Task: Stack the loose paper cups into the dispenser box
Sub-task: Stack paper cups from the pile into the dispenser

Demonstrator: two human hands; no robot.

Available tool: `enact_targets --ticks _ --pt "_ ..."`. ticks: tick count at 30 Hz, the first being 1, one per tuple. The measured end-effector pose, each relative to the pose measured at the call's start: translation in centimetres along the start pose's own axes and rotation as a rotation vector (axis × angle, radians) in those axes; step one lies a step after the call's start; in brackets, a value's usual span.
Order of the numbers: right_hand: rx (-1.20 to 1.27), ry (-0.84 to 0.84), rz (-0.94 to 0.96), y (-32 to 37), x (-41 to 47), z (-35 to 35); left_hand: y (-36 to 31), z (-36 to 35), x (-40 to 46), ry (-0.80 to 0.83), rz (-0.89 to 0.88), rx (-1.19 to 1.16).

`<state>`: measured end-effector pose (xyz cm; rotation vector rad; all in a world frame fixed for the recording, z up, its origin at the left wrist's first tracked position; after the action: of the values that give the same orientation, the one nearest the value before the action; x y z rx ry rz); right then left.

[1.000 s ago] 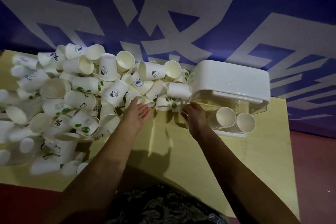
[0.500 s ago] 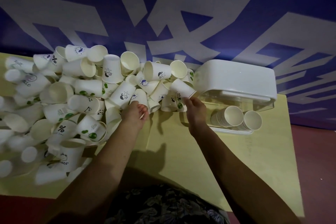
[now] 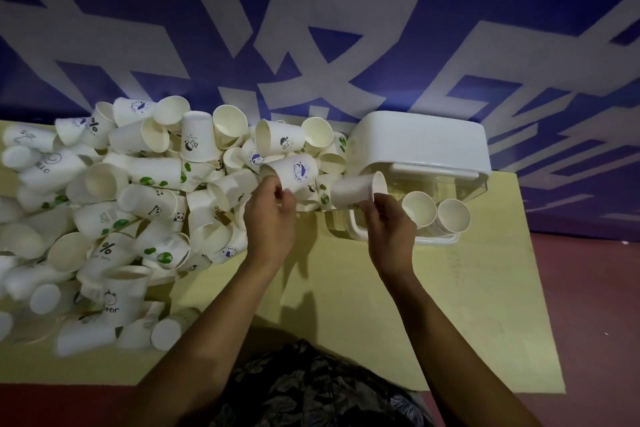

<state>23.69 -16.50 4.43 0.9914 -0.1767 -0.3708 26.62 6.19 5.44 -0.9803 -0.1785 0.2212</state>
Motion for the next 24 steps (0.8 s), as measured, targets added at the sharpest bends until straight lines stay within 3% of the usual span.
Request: enact_targets --ticks 6,13,18,24 --pt "-0.147 -0.122 0.120 -1.7 -0.3 6.8 -7.2 -3.9 -2.4 0.162 -0.369 -0.016" --pt "-0.322 -0.236 0.128 -4.4 0.4 13.5 -11.7 -11.2 -5.9 0.358 -0.583 0.073" --pt "-0.459 -0.194 0.159 -6.8 1.7 16.2 -13.4 -15.1 -7.1 0.416 -0.627 0.183" --pt "-0.513 -0.011 0.191 -9.9 3.6 15.8 -12.8 -19.5 -7.8 0.548 -0.570 0.365"
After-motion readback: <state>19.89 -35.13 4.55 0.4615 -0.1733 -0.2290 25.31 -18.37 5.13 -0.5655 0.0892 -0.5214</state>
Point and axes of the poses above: each hand's wrist, its own x-axis towards the middle knuckle, its own z-axis out of the back of the hand, y = z × x, the point moved 7 cm from there along x, towards the middle knuckle, and after that the axes turned 3 degrees about -z, right-handed, at the moved point
